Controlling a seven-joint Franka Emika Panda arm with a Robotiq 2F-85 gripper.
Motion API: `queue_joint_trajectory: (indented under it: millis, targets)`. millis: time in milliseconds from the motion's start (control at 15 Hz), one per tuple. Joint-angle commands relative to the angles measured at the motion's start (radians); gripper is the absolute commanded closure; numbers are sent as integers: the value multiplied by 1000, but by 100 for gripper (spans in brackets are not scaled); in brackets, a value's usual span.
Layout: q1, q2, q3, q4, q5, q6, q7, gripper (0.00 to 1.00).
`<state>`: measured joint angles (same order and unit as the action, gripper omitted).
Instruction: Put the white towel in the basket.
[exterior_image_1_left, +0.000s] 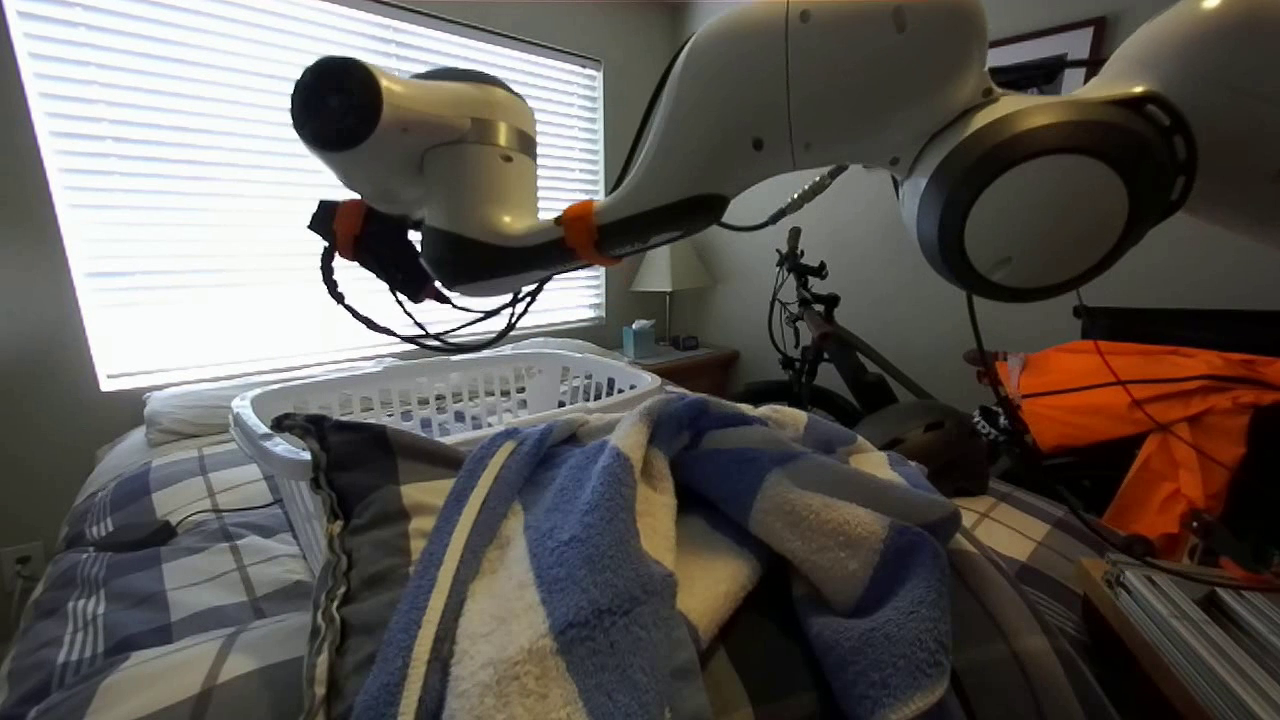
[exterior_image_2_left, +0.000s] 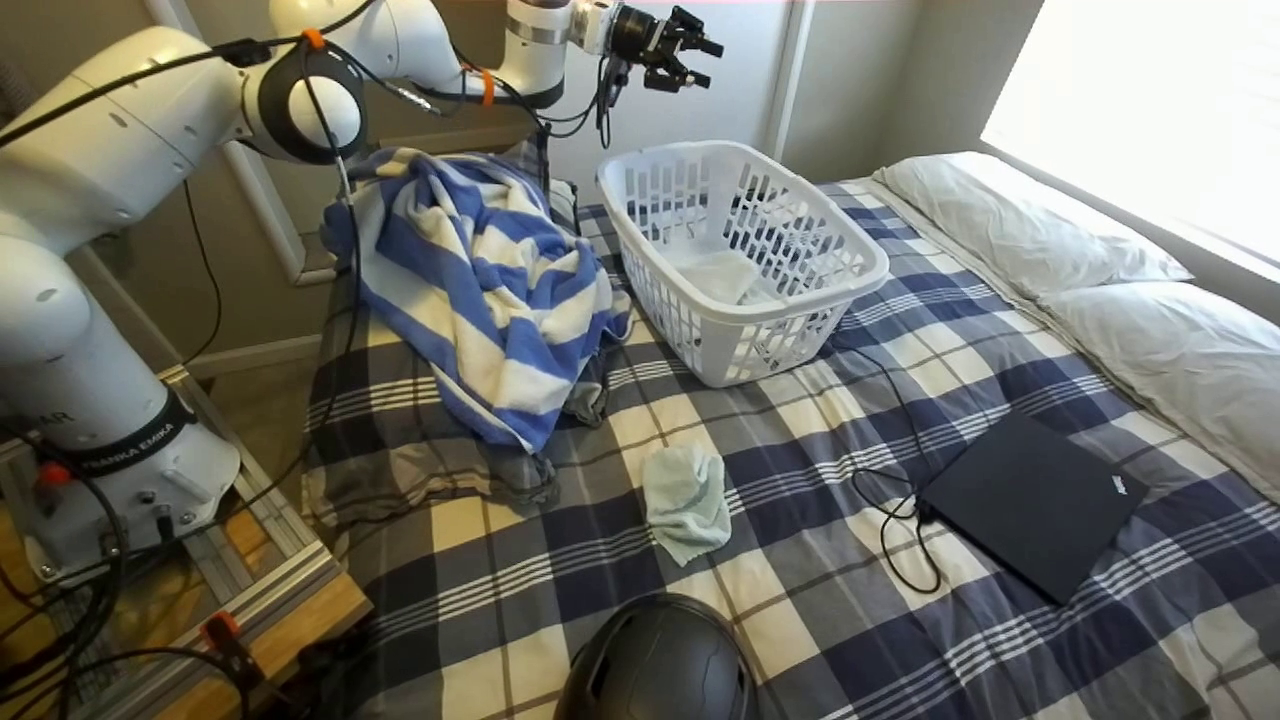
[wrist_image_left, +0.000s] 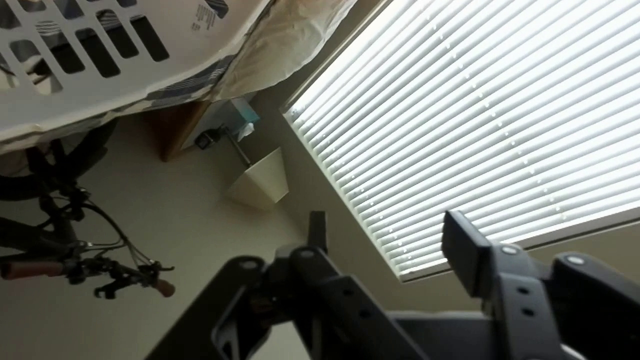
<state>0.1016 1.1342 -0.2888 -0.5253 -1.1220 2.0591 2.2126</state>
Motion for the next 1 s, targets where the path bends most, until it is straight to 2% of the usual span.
queue_joint_trajectory:
  millis: [0, 133, 333, 600, 733, 933]
  targets:
    - [-38, -84, 72, -39, 45, 137, -207, 7]
    - [-63, -111, 118, -61, 70, 220, -282, 0]
    - [-106, -131, 189, -121, 104, 358, -349, 0]
    - [-186, -213, 287, -317, 122, 568, -440, 0]
    - [-241, -256, 354, -394, 131, 645, -551, 0]
    - [-318, -342, 429, -504, 109, 670, -757, 0]
